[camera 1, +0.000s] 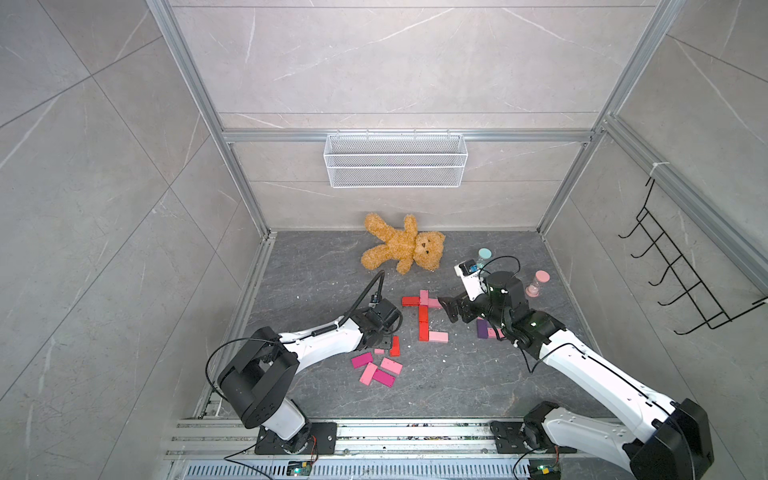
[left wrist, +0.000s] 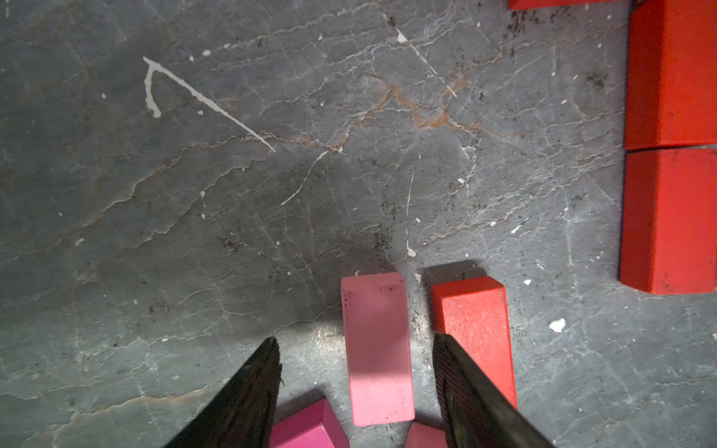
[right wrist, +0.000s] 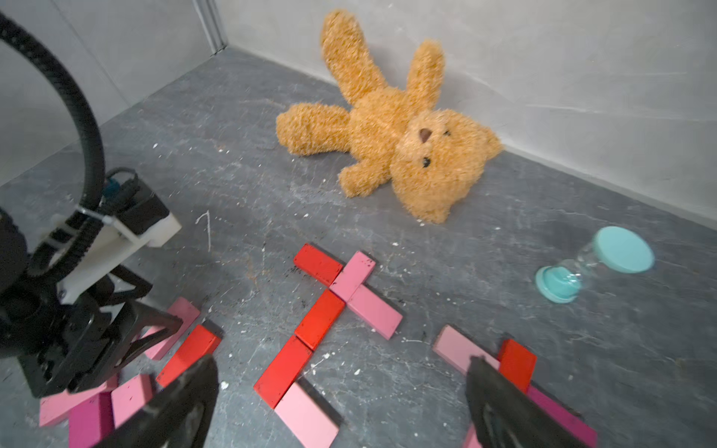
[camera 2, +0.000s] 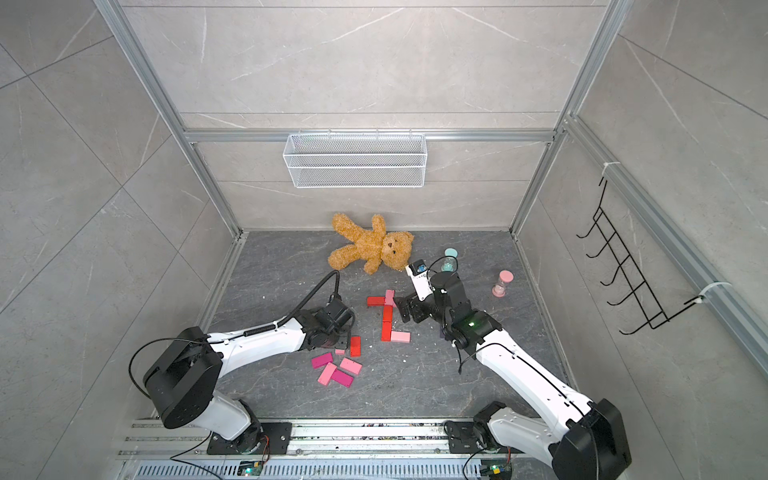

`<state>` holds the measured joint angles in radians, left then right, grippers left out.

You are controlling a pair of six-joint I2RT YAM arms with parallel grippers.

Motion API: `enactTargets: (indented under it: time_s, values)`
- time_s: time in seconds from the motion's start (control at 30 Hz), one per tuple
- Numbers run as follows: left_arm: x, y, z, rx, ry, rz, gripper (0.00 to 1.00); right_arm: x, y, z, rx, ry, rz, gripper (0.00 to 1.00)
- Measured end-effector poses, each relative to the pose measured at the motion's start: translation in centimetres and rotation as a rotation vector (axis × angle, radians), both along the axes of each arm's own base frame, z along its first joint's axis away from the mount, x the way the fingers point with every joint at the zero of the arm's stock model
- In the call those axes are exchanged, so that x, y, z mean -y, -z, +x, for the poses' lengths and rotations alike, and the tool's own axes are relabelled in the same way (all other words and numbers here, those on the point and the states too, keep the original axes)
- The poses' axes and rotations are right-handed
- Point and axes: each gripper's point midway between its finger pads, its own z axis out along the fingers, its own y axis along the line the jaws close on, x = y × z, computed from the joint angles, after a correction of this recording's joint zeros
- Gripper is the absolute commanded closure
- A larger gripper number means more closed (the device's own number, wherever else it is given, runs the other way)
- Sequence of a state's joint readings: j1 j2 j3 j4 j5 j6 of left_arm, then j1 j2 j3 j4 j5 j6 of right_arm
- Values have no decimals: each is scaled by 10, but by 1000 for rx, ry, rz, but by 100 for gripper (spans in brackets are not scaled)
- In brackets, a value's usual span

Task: Assemble the letter t with building blocks
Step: Pick up the building block from the center of the board.

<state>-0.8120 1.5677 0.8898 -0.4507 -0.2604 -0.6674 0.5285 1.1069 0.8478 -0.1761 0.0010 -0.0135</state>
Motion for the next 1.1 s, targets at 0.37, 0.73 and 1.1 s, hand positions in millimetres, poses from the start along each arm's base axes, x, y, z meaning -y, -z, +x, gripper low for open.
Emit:
enactTargets:
  time_s: [0.37, 0.73, 1.1]
  values:
    - [-1, 22, -6, -63, -28, 22, 47, 14, -10, 0, 37, 79, 17, 0]
    - [9, 25, 6, -57, -22, 35, 70, 23, -21, -2, 84, 108, 14, 0]
    - [-11, 24, 23, -50, -70, 54, 79, 15, -15, -3, 48, 75, 36, 0]
